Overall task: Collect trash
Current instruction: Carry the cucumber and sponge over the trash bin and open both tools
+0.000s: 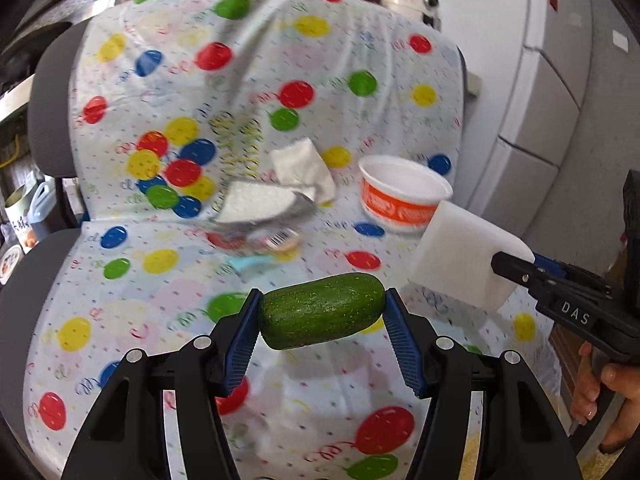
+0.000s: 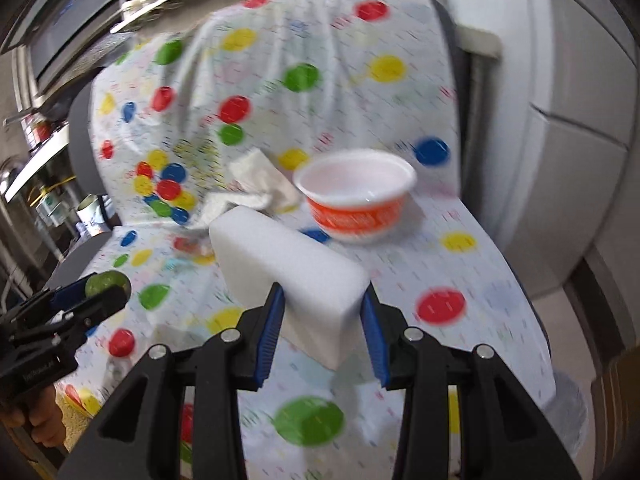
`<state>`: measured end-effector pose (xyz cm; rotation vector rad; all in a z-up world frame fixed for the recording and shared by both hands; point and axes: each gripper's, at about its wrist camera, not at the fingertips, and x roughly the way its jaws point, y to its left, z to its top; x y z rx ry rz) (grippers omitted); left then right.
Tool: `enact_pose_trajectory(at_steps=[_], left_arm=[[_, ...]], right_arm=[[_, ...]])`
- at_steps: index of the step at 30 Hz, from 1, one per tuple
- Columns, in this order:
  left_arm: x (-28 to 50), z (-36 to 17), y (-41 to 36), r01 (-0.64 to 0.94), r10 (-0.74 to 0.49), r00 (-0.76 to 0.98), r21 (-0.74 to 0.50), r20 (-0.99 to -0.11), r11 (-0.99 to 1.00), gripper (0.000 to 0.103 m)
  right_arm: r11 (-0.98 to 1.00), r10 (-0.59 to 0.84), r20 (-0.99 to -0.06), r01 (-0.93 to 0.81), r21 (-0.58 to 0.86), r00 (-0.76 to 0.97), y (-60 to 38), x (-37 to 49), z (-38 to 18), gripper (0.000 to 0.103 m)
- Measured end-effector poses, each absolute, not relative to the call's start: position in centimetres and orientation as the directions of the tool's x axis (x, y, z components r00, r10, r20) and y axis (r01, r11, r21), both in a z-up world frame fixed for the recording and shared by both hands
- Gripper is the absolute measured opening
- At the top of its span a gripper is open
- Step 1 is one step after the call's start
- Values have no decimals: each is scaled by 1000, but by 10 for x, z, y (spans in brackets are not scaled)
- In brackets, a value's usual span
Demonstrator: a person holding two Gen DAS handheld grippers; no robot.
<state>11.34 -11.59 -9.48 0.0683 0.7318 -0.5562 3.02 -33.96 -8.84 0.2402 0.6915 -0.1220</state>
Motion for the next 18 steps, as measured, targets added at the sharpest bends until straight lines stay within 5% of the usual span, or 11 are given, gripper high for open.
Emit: enact_pose_trajectory(at_steps=[10, 18], left_arm=[[81, -109, -192, 617, -504, 562, -74, -657, 784, 61], [47, -106, -258, 710, -601, 519, -85, -608, 699, 61]], right_arm=[[915, -66, -628, 298, 272, 775, -393, -8, -96, 38], [859, -255, -616, 467, 209, 745, -454, -80, -87, 39]])
